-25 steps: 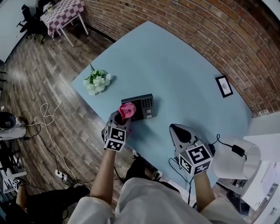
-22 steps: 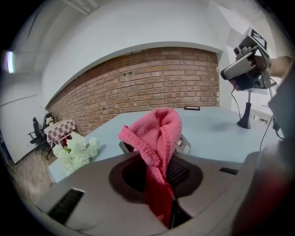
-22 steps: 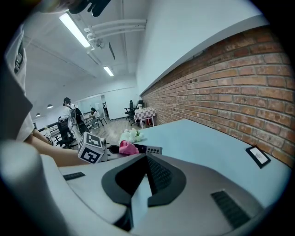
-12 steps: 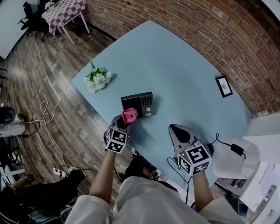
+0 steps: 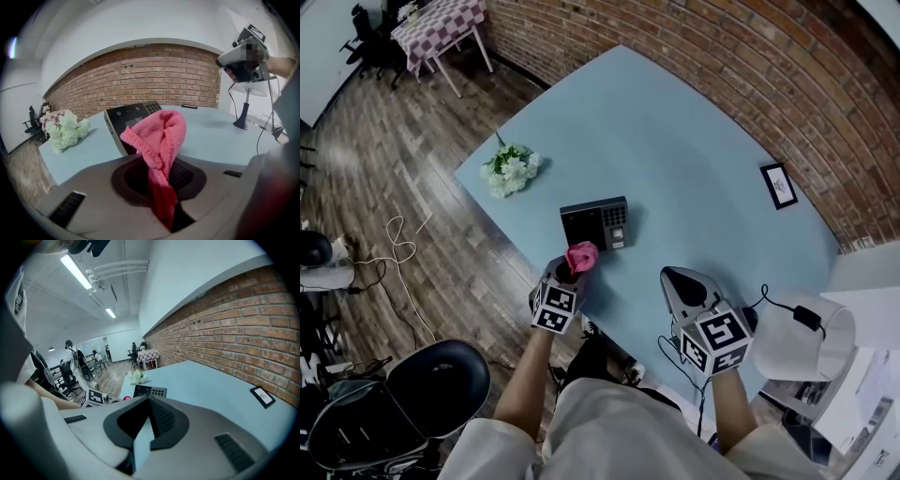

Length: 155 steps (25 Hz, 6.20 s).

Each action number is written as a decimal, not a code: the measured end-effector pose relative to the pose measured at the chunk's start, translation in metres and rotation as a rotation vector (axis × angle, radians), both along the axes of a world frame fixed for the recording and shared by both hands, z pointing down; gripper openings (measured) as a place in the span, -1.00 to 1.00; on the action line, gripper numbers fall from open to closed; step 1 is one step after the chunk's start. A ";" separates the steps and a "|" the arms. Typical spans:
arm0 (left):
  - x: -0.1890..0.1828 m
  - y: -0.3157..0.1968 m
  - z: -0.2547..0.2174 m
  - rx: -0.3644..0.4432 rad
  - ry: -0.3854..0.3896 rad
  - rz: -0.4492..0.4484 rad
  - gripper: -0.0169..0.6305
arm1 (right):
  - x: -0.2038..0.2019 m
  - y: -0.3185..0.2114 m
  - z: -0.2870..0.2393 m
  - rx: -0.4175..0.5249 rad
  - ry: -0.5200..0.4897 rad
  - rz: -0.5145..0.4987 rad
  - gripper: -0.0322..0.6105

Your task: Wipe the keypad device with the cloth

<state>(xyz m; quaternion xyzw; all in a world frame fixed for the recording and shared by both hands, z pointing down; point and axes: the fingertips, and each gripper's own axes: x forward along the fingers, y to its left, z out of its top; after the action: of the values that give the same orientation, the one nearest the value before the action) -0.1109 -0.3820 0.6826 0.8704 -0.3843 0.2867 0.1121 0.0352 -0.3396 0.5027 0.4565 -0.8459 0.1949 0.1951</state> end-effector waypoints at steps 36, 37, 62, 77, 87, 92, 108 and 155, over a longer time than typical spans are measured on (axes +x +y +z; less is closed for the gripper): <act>0.041 -0.074 -0.073 0.084 0.003 0.139 -0.63 | 0.027 0.015 0.005 -0.022 -0.008 0.090 -0.87; 0.041 -0.070 -0.069 0.074 0.001 0.143 -0.63 | 0.027 0.015 0.005 -0.022 -0.009 0.089 -0.87; 0.048 -0.012 -0.008 -0.060 -0.049 0.201 -0.63 | 0.021 0.016 0.005 -0.029 -0.017 0.079 -0.87; 0.060 -0.023 -0.047 0.015 0.020 0.180 -0.63 | 0.018 0.022 0.006 -0.033 -0.019 0.071 -0.87; 0.064 -0.089 -0.101 0.167 -0.062 0.166 -0.63 | 0.021 0.025 0.009 -0.042 -0.021 0.086 -0.87; 0.076 -0.094 -0.088 0.154 -0.098 0.190 -0.63 | 0.025 0.024 0.013 -0.050 -0.020 0.097 -0.87; 0.088 -0.059 -0.052 0.089 -0.156 0.266 -0.63 | 0.025 0.026 0.014 -0.050 -0.018 0.096 -0.87; 0.009 0.192 -0.240 0.328 0.197 -0.214 -0.63 | -0.002 0.139 -0.106 0.262 -0.087 -0.199 -0.87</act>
<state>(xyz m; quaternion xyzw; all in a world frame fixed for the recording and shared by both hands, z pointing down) -0.1016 -0.1901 0.4424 0.8551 -0.5030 0.1202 0.0359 0.0335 -0.2006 0.3967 0.3834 -0.9127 0.0820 0.1155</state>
